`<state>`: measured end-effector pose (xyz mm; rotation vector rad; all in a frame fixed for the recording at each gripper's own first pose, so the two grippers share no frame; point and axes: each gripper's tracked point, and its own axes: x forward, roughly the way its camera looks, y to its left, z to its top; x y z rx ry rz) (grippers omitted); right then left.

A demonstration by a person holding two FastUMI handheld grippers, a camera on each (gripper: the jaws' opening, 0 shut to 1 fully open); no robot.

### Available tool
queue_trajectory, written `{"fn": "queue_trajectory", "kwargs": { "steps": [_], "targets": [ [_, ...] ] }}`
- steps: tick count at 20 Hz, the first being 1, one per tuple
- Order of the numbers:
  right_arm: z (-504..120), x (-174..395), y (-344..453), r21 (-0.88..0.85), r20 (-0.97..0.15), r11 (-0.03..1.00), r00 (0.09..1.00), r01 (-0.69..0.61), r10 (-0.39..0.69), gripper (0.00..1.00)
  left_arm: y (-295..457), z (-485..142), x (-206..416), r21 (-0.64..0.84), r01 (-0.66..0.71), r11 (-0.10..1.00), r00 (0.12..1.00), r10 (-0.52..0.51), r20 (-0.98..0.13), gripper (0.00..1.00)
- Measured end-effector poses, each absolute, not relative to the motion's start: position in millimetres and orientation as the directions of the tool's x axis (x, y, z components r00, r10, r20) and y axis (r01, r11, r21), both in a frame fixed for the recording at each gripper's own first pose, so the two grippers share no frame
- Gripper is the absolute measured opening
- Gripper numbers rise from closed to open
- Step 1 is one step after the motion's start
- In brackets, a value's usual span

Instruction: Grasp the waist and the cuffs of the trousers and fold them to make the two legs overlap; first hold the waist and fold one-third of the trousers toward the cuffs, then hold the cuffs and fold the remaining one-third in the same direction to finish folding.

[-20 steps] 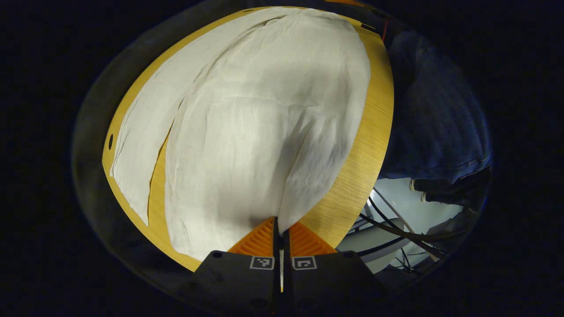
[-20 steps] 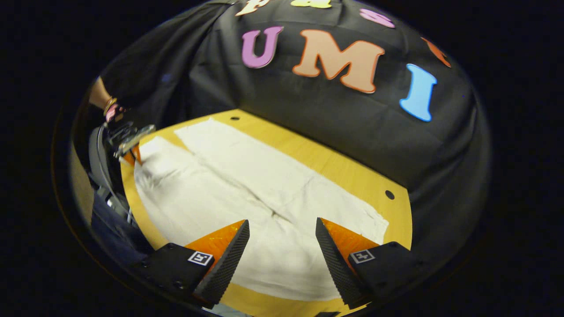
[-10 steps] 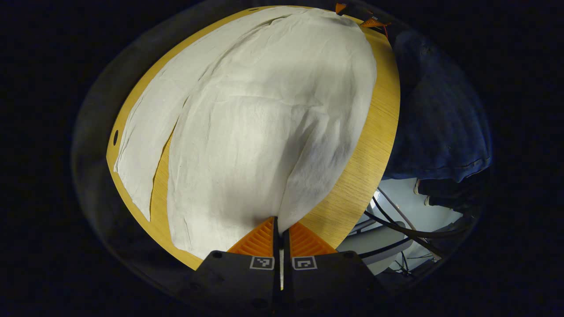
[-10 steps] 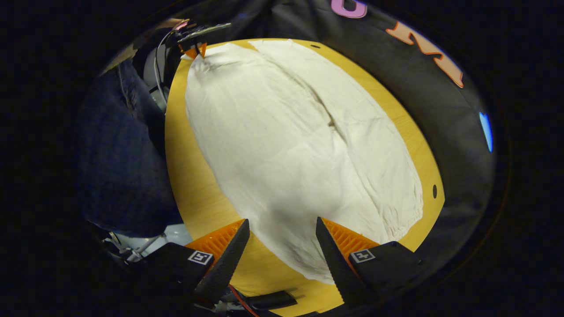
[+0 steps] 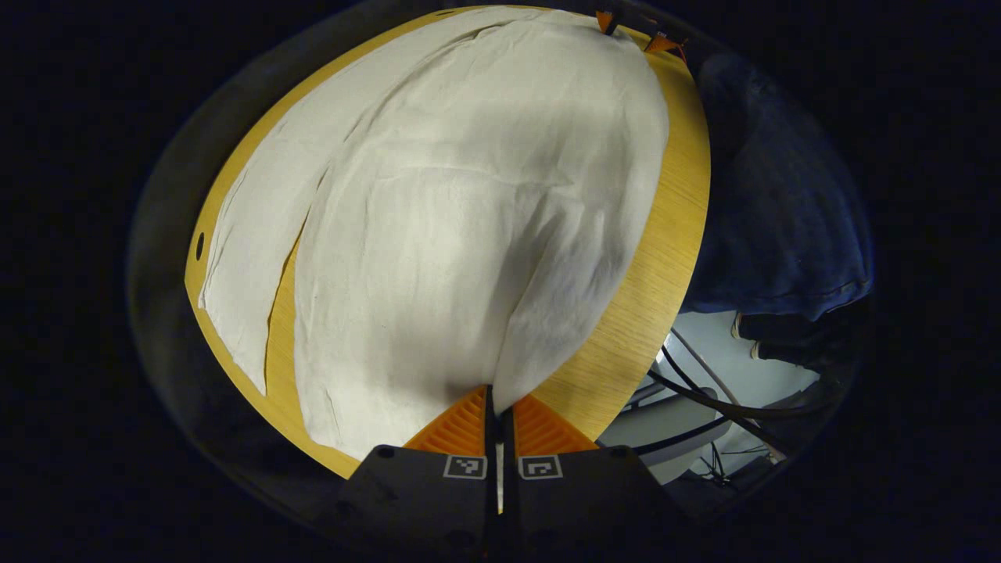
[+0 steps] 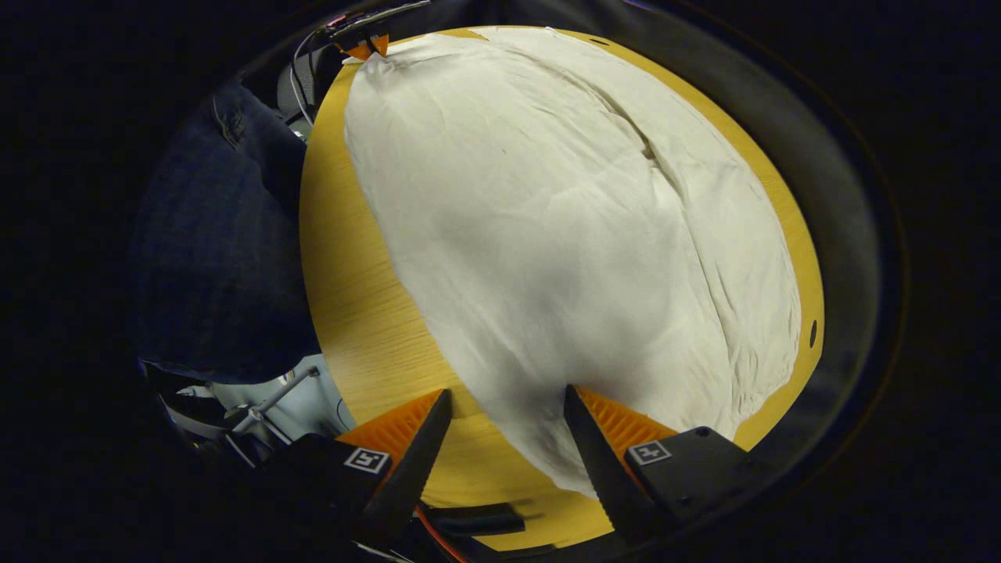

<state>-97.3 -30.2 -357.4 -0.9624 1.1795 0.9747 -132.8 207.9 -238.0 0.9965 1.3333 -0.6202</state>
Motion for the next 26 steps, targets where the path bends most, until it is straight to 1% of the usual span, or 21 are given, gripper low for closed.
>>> {"fn": "queue_trajectory", "kwargs": {
  "steps": [2, 5, 6, 8, 9, 10, 12, 13, 14, 15, 17, 20, 22, 26],
  "targets": [
    [-357.5, -96.8, -30.3, -0.09, -0.992, 0.31, 0.113, -0.946, 0.055, 0.95, 207.5, -238.0, -133.4, 0.229, 0.848, 0.478, 0.169, 0.166, -0.972, 0.0],
    [-356.8, -90.2, -32.0, -0.11, -0.993, 0.338, 0.117, -0.935, 0.001, 0.72, 207.7, -240.0, -131.7, 0.226, 0.854, 0.469, 0.166, 0.166, -0.972, 0.0],
    [-356.6, -86.0, -32.3, -0.124, -0.992, 0.342, 0.13, -0.931, -0.006, 0.7, 207.6, -240.2, -132.0, 0.224, 0.854, 0.47, 0.163, 0.166, -0.972, 0.0],
    [-355.2, -80.1, -34.0, -0.149, -0.988, 0.348, 0.156, -0.926, -0.006, 0.42, 207.4, -240.7, -132.9, 0.217, 0.854, 0.473, 0.155, 0.167, -0.974, 0.0],
    [-355.1, -76.6, -34.9, -0.169, -0.984, 0.345, 0.177, -0.923, -0.008, 0.35, 207.9, -240.6, -132.7, 0.213, 0.856, 0.472, 0.152, 0.164, -0.975, 0.0],
    [-355.0, -74.5, -35.2, -0.184, -0.981, 0.343, 0.192, -0.921, -0.009, 0.21, 207.2, -240.9, -132.9, 0.212, 0.856, 0.472, 0.153, 0.161, -0.975, 0.0],
    [-354.9, -74.3, -35.4, -0.195, -0.979, 0.341, 0.203, -0.92, -0.011, 0.11, 206.8, -240.7, -132.7, 0.213, 0.857, 0.47, 0.157, 0.156, -0.975, 0.0],
    [-353.8, -73.2, -35.6, -0.2, -0.978, 0.345, 0.209, -0.917, -0.013, 0.14, 206.8, -241.2, -132.2, 0.213, 0.857, 0.47, 0.157, 0.155, -0.975, 0.0],
    [-354.1, -73.1, -36.8, -0.198, -0.979, 0.354, 0.205, -0.914, -0.017, 0.07, 207.5, -241.2, -132.5, 0.212, 0.856, 0.472, 0.157, 0.153, -0.976, 0.0],
    [-351.2, -73.2, -35.8, -0.192, -0.979, 0.362, 0.201, -0.912, -0.013, 0.09, 207.9, -241.6, -131.7, 0.212, 0.852, 0.479, 0.157, 0.153, -0.976, 0.0],
    [-352.8, -71.9, -38.0, -0.193, -0.979, 0.409, 0.202, -0.892, -0.021, 0.02, 207.5, -241.9, -131.2, 0.212, 0.846, 0.49, 0.157, 0.15, -0.976, 0.0],
    [-352.2, -70.8, -38.4, -0.195, -0.977, 0.444, 0.211, -0.874, -0.013, 0.04, 208.4, -240.8, -131.3, 0.219, 0.831, 0.512, 0.174, 0.135, -0.975, 0.0],
    [-351.7, -69.6, -39.7, -0.214, -0.971, 0.485, 0.239, -0.848, -0.01, 0.03, 208.0, -239.7, -130.6, 0.224, 0.772, 0.594, 0.203, 0.104, -0.974, 0.0],
    [-340.4, -66.8, -41.1, -0.28, -0.94, 0.637, 0.339, -0.718, -0.031, 0.03, 210.2, -232.3, -123.7, 0.232, 0.608, 0.759, 0.272, 0.076, -0.959, 0.0]
  ]
}}
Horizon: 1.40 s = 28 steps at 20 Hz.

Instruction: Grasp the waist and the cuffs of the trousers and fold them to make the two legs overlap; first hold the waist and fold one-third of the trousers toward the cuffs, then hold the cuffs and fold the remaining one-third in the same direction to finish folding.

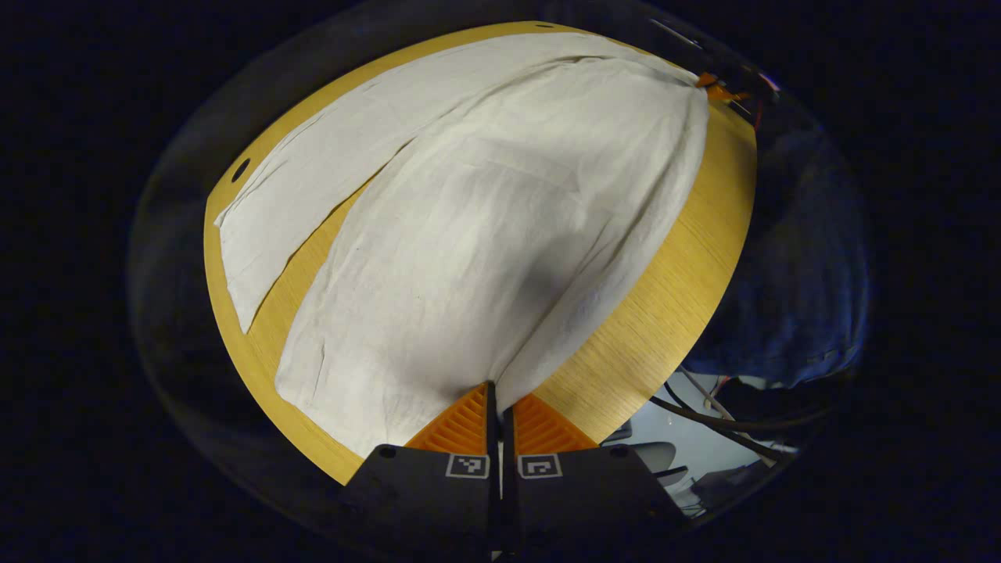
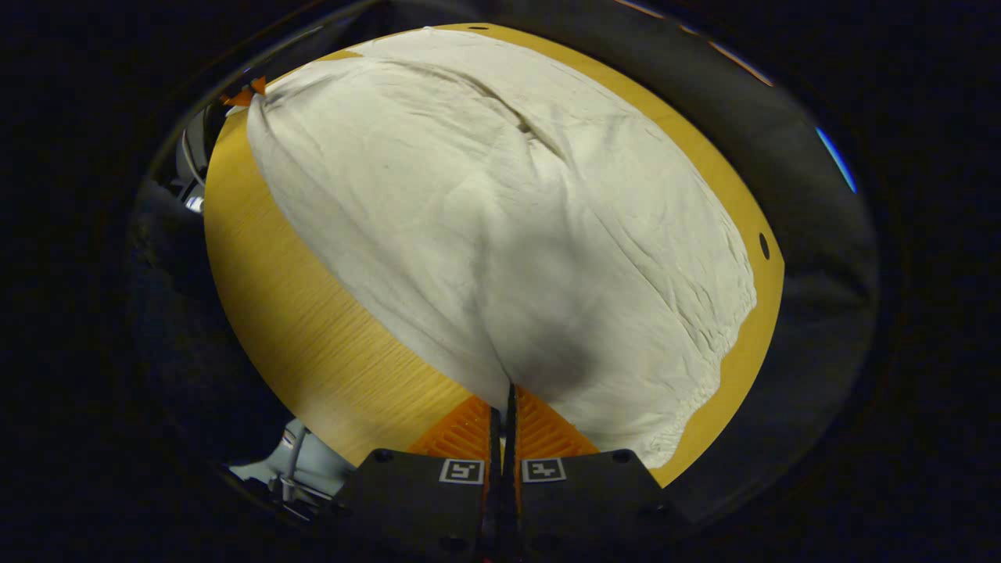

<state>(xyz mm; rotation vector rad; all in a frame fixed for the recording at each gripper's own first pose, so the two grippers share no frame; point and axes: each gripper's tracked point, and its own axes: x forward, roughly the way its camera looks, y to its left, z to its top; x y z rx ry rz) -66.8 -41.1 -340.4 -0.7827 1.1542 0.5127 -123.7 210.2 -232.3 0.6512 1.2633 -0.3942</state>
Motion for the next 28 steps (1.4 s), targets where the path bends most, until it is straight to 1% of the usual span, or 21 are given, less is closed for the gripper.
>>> {"fn": "queue_trajectory", "kwargs": {
  "steps": [2, 3, 4, 6, 9, 11, 14, 15, 16, 17, 18, 21, 23, 24, 25, 28],
  "targets": [
    [-328.9, -61.4, -36.5, -0.297, -0.919, 0.709, 0.392, -0.639, -0.031, 0.02, 211.1, -216.2, -102.3, 0.279, 0.546, 0.79, 0.351, 0.087, -0.932, 0.0],
    [-321.8, -55.4, -33.7, -0.299, -0.907, 0.747, 0.42, -0.594, -0.029, 0.04, 214.1, -203.9, -84.7, 0.322, 0.508, 0.799, 0.407, 0.106, -0.907, 0.0],
    [-312.1, -45.3, -28.9, -0.299, -0.891, 0.782, 0.453, -0.547, -0.024, 0.03, 216.3, -190.8, -66.4, 0.355, 0.463, 0.812, 0.455, 0.126, -0.881, 0.0],
    [-290.0, -18.3, -20.6, -0.295, -0.851, 0.846, 0.524, -0.444, -0.022, 0.04, 215.9, -163.7, -25.3, 0.408, 0.382, 0.829, 0.544, 0.155, -0.825, 0.0],
    [-246.8, 34.8, -11.2, -0.286, -0.761, 0.917, 0.647, -0.277, -0.042, 0.03, 211.8, -120.1, 50.7, 0.496, 0.28, 0.822, 0.66, 0.21, -0.721, 0.0],
    [-224.4, 67.3, -4.7, -0.269, -0.705, 0.944, 0.707, -0.193, -0.057, 0.03, 205.7, -95.6, 103.6, 0.526, 0.22, 0.822, 0.718, 0.228, -0.657, 0.0],
    [-198.3, 128.5, -1.3, -0.227, -0.635, 0.97, 0.768, -0.082, -0.084, 0.03, 193.5, -64.9, 191.1, 0.531, 0.132, 0.837, 0.787, 0.238, -0.57, 0.0],
    [-197.6, 143.6, 1.9, -0.214, -0.62, 0.975, 0.779, -0.057, -0.091, 0.03, 191.2, -57.3, 221.7, 0.534, 0.106, 0.839, 0.801, 0.246, -0.546, 0.0],
    [-199.3, 161.5, 3.6, -0.206, -0.609, 0.978, 0.787, -0.04, -0.096, 0.03, 219.4, -31.4, 214.7, 0.533, 0.083, 0.842, 0.815, 0.251, -0.523, 0.0],
    [-199.5, 176.0, 5.5, -0.205, -0.601, 0.978, 0.792, -0.026, -0.105, 0.03, 211.8, -51.7, 252.0, 0.53, 0.06, 0.846, 0.822, 0.259, -0.507, 0.0],
    [-199.6, 194.4, 8.3, -0.203, -0.591, 0.979, 0.799, -0.017, -0.108, 0.03, 208.4, -42.0, 276.2, 0.529, 0.038, 0.848, 0.826, 0.271, -0.494, 0.0],
    [-205.4, 244.2, 14.0, -0.187, -0.557, 0.982, 0.821, 0.018, -0.121, 0.03, 208.1, -56.7, 324.6, 0.493, -0.021, 0.87, 0.831, 0.289, -0.475, 0.0],
    [-227.0, 266.6, 18.1, -0.172, -0.577, 0.985, 0.808, 0.018, -0.116, 0.03, 211.2, -71.9, 341.1, 0.46, -0.067, 0.885, 0.825, 0.308, -0.473, 0.0],
    [-239.3, 275.3, 21.3, -0.166, -0.588, 0.986, 0.801, 0.014, -0.11, 0.01, 214.4, -81.1, 346.4, 0.447, -0.085, 0.89, 0.821, 0.317, -0.475, 0.0],
    [-252.9, 281.1, 22.7, -0.157, -0.603, 0.988, 0.791, 0.01, -0.104, 0.03, 216.1, -88.5, 353.1, 0.44, -0.091, 0.893, 0.82, 0.318, -0.476, 0.0],
    [-283.8, 287.6, 26.9, -0.117, -0.651, 0.993, 0.756, -0.002, -0.075, 0.04, 220.2, -103.7, 367.0, 0.435, -0.101, 0.895, 0.822, 0.322, -0.47, 0.0]
  ]
}}
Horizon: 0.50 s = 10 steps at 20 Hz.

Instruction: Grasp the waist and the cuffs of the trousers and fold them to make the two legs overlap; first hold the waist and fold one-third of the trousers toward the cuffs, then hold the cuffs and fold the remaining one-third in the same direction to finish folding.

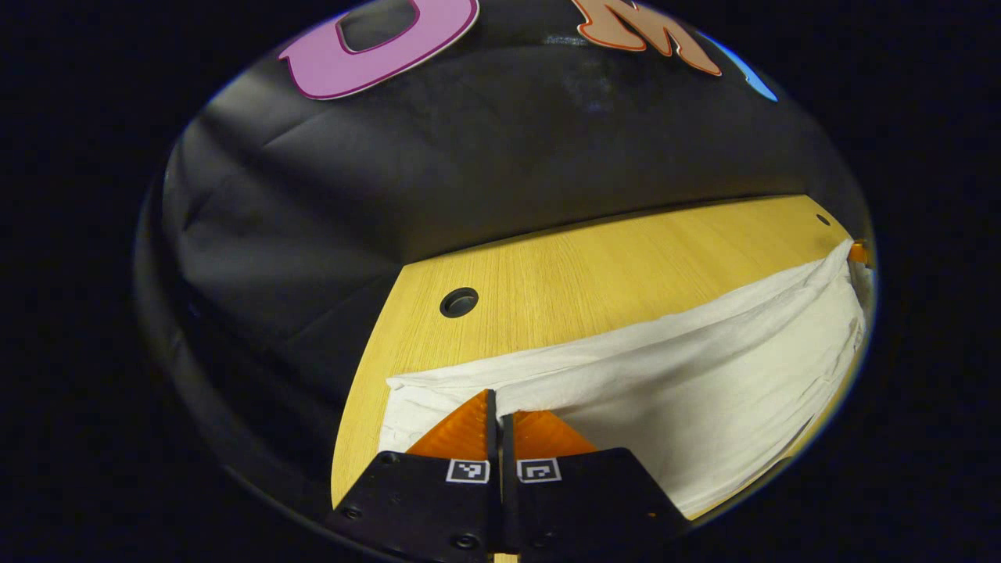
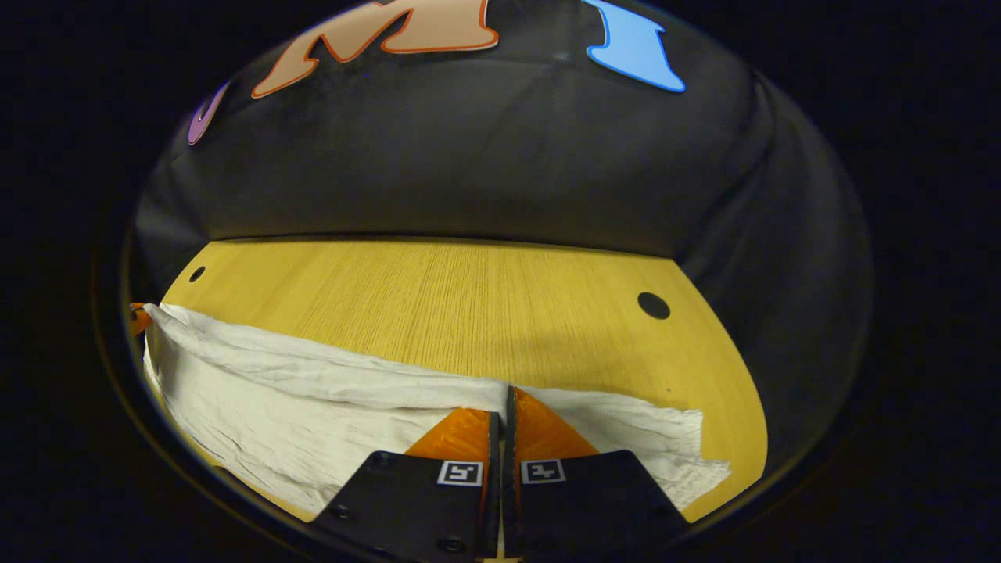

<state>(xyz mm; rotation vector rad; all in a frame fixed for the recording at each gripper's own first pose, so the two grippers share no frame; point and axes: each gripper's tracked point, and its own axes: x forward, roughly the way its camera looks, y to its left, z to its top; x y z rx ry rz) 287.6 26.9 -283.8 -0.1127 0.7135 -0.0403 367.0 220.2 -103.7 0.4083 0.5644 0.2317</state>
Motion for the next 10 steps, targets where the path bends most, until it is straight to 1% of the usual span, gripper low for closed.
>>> {"fn": "queue_trajectory", "kwargs": {
  "steps": [3, 5, 6, 7, 9, 10],
  "targets": [
    [-289.8, 293.3, 27.7, -0.105, -0.647, 0.994, 0.76, -0.013, -0.058, 0.06, 220.8, -112.1, 376.4, 0.424, -0.116, 0.898, 0.829, 0.323, -0.457, 0.0],
    [-286.6, 293.5, 37.7, -0.067, -0.642, 0.996, 0.766, -0.05, -0.005, 0.07, 222.7, -116.9, 379.0, 0.404, -0.135, 0.905, 0.832, 0.325, -0.449, 0.0],
    [-287.6, 292.1, 44.3, -0.034, -0.648, 0.997, 0.761, -0.066, 0.028, 0.2, 217.9, -116.8, 379.2, 0.375, -0.144, 0.916, 0.842, 0.312, -0.439, 0.02],
    [-285.9, 288.4, 50.7, -0.002, -0.652, 0.997, 0.756, -0.084, 0.062, 0.46, 214.6, -113.7, 382.7, 0.34, -0.162, 0.926, 0.855, 0.304, -0.42, 0.09],
    [-278.9, 283.2, 51.6, 0.008, -0.642, 0.996, 0.763, -0.091, 0.075, 0.99, 207.5, -88.2, 372.1, 0.281, -0.223, 0.934, 0.884, 0.315, -0.346, 0.69],
    [-272.8, 281.2, 48.5, -0.005, -0.631, 0.996, 0.773, -0.093, 0.069, 0.95, 209.0, -83.4, 374.6, 0.262, -0.237, 0.936, 0.892, 0.316, -0.324, 0.99]
  ]
}}
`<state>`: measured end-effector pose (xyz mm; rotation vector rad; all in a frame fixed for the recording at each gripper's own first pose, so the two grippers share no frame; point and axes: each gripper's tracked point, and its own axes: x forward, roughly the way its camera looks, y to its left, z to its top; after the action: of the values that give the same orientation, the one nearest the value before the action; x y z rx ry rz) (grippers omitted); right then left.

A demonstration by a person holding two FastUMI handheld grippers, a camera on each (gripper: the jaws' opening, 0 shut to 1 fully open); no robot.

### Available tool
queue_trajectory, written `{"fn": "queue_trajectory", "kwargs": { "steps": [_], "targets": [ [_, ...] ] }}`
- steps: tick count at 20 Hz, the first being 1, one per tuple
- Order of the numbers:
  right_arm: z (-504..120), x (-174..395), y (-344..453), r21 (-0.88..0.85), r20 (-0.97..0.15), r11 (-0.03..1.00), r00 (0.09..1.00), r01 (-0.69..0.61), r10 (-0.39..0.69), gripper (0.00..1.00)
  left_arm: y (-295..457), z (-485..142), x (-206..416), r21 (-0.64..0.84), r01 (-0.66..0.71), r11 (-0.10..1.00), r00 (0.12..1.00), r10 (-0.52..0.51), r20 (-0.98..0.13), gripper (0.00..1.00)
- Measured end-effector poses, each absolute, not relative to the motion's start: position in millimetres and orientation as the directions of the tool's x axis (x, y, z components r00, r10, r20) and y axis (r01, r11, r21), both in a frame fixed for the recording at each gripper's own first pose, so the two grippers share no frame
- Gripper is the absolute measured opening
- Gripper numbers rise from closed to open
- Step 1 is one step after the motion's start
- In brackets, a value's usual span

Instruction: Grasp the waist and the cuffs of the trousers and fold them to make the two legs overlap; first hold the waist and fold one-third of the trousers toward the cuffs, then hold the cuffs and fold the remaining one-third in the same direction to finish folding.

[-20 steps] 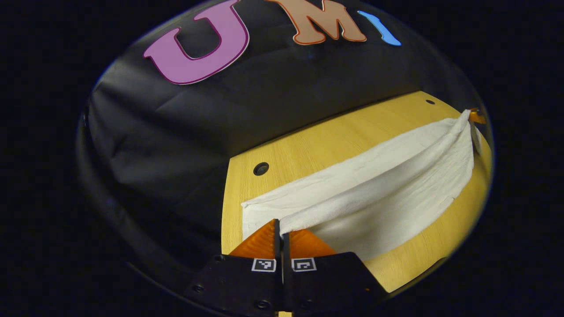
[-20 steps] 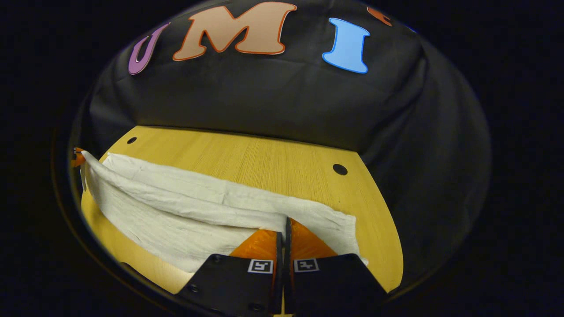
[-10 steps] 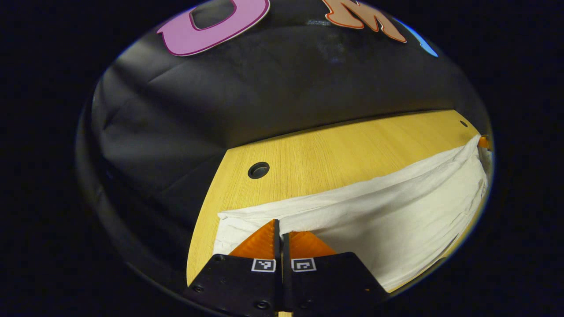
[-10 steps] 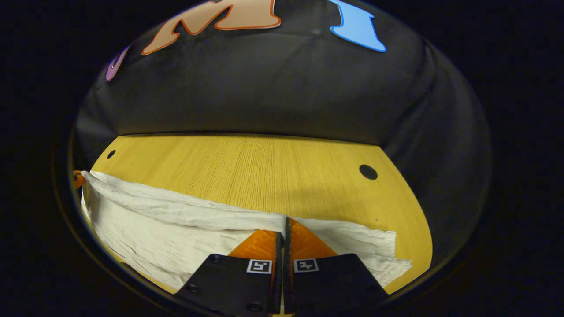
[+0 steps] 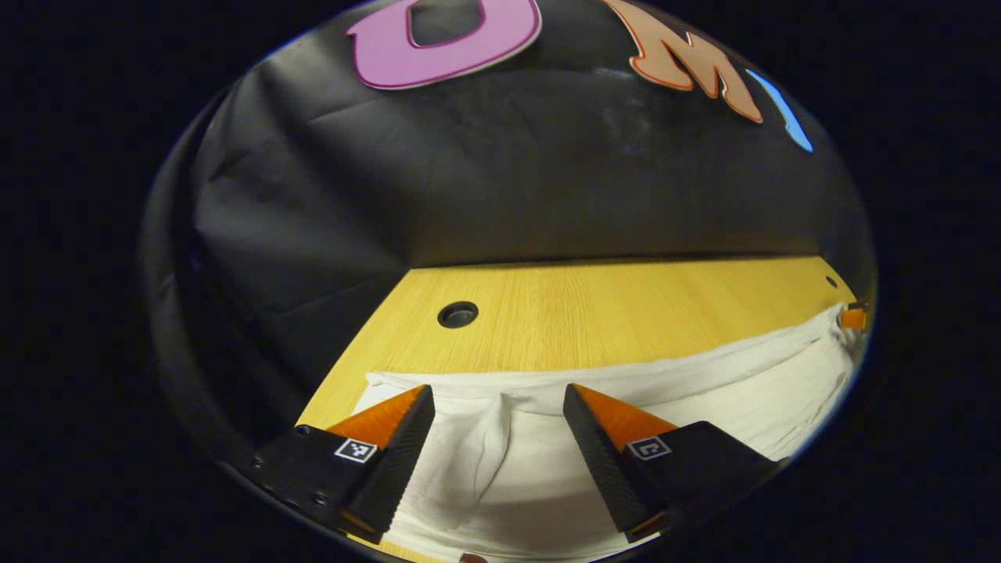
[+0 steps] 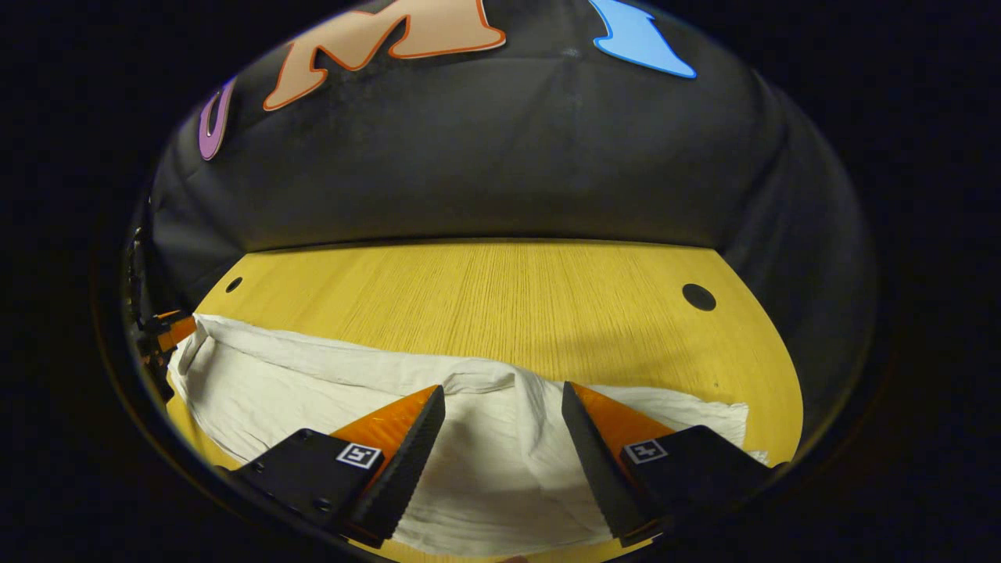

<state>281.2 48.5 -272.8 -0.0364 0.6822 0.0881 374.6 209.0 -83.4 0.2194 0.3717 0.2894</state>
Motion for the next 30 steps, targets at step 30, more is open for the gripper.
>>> {"fn": "queue_trajectory", "kwargs": {
  "steps": [30],
  "targets": [
    [-303.4, 173.0, -166.4, 0.353, -0.665, 0.9, 0.746, 0.255, 0.049, 0.94, 99.1, -75.8, 184.9, 0.155, -0.373, 0.915, 0.867, 0.403, -0.293, 0.98]
  ]
}}
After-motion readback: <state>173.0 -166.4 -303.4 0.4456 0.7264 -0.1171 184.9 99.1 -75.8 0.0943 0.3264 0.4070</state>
